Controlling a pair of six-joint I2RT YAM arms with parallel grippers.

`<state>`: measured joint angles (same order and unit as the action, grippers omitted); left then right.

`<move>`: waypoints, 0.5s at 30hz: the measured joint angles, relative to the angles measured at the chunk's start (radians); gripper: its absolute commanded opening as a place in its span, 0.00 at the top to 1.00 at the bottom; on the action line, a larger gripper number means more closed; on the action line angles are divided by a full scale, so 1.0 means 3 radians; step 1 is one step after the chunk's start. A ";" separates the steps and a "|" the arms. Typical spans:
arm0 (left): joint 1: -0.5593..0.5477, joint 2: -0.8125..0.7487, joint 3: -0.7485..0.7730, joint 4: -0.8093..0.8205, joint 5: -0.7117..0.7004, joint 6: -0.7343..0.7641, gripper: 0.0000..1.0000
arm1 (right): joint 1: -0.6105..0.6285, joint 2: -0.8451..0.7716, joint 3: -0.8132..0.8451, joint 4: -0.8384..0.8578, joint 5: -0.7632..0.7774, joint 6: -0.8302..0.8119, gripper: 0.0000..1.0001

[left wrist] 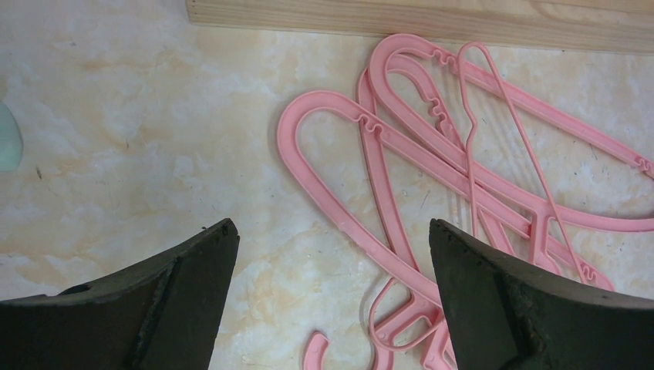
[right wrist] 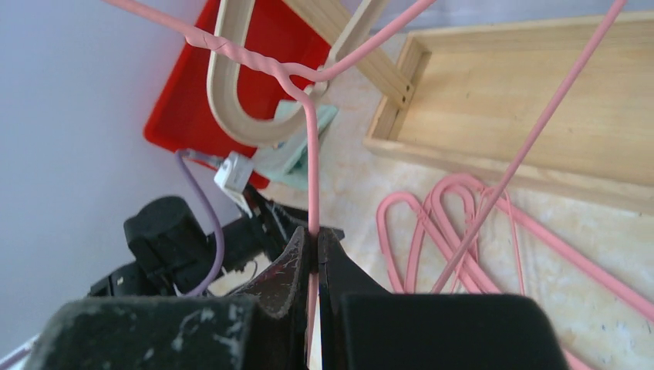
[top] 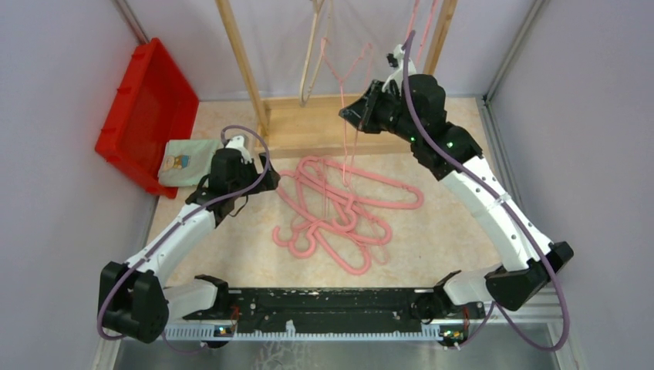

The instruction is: Organize the hangers

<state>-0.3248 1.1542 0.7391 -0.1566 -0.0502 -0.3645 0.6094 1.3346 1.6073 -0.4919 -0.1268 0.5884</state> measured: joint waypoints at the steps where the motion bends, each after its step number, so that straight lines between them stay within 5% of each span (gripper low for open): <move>1: 0.0000 0.0000 0.0010 0.0001 -0.0001 0.0006 0.02 | -0.0046 0.0023 0.0017 0.0045 -0.0003 0.0022 1.00; 15: 0.0000 0.0043 0.0017 0.0013 -0.0005 0.0022 0.02 | -0.0738 0.0819 0.0664 0.0718 -0.0378 0.0286 1.00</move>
<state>-0.3248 1.1671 0.7441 -0.1528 -0.0517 -0.3580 0.3882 1.5803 1.8065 -0.2764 -0.2401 0.6743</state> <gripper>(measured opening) 0.985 0.019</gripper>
